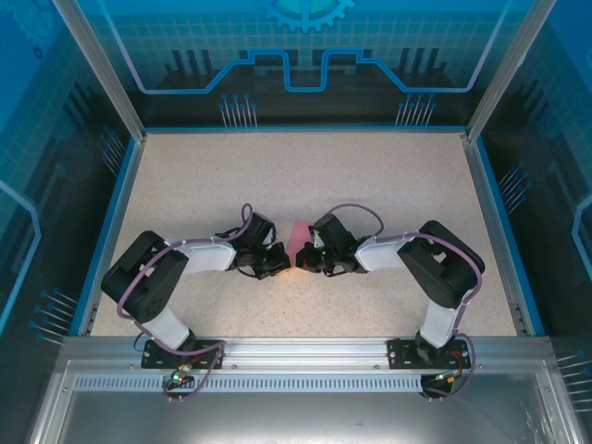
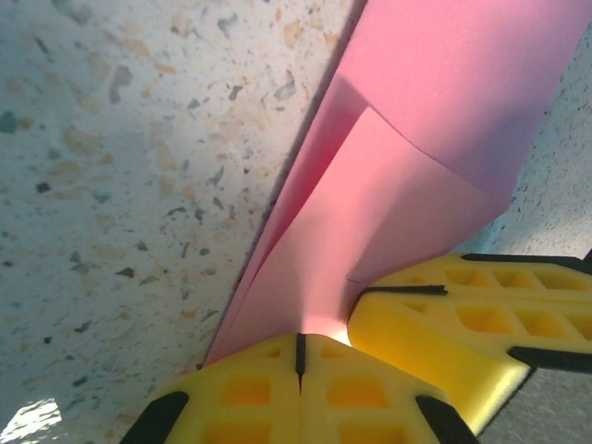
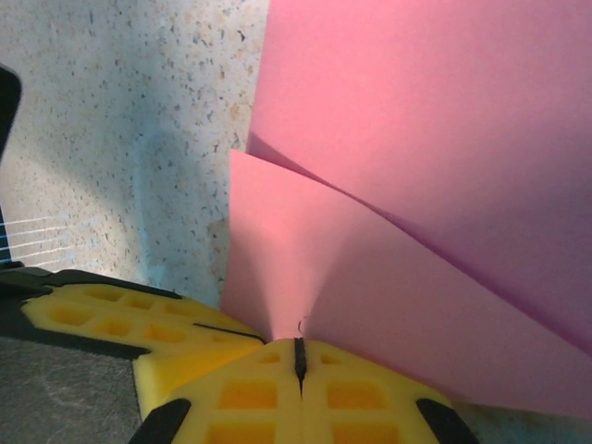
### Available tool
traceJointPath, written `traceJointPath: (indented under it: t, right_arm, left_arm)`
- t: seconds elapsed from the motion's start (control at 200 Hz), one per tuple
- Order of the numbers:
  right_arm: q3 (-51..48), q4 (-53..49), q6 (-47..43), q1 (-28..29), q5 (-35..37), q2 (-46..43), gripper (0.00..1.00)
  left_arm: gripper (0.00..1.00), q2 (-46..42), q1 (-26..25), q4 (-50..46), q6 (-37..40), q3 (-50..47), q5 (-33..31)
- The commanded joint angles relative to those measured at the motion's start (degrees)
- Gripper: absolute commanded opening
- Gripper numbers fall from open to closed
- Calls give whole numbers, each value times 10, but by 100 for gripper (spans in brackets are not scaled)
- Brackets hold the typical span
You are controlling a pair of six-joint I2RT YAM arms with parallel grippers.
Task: Fold a paper plane with a square sheet of paper (pick it up from the middle)
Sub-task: Third fold the triangle at the center of the table.
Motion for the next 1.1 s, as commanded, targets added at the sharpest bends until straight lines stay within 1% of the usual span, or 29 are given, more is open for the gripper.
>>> traceJointPath:
  t: [0.0, 0.135, 0.24, 0.34, 0.485, 0.55, 0.635, 0.745, 0.92, 1.095]
  right_arm:
    - [13, -22, 9, 2, 16, 19, 2]
    - [12, -45, 17, -5, 31, 18, 2]
    - [-7, -56, 27, -20, 48, -2, 2]
    - [-22, -75, 24, -44, 67, -27, 1]
    - [-23, -129, 7, -86, 87, -57, 1]
    - [-23, -145, -9, -94, 95, -82, 1]
    - [-12, -155, -32, -88, 91, -109, 2]
    - [11, -148, -51, -56, 83, -117, 2]
    - [52, -105, -30, -15, 48, -47, 2]
    - [97, -97, -21, -1, 32, 15, 1]
  left_arm:
    - [0, 13, -3, -49, 11, 3, -30]
    - [0, 24, -3, -73, 12, 5, -38]
    - [0, 30, -3, -100, 11, 5, -53]
    - [0, 39, -2, -122, 14, 6, -60]
    - [0, 49, -3, -124, 17, 1, -60]
    - [0, 47, -3, -123, 26, 3, -60]
    - [0, 44, -3, -124, 41, 10, -61]
    - [0, 47, -2, -127, 77, 29, -59]
    - [0, 42, 0, -133, 134, 43, -69]
    - [0, 42, 10, -134, 159, 43, -69]
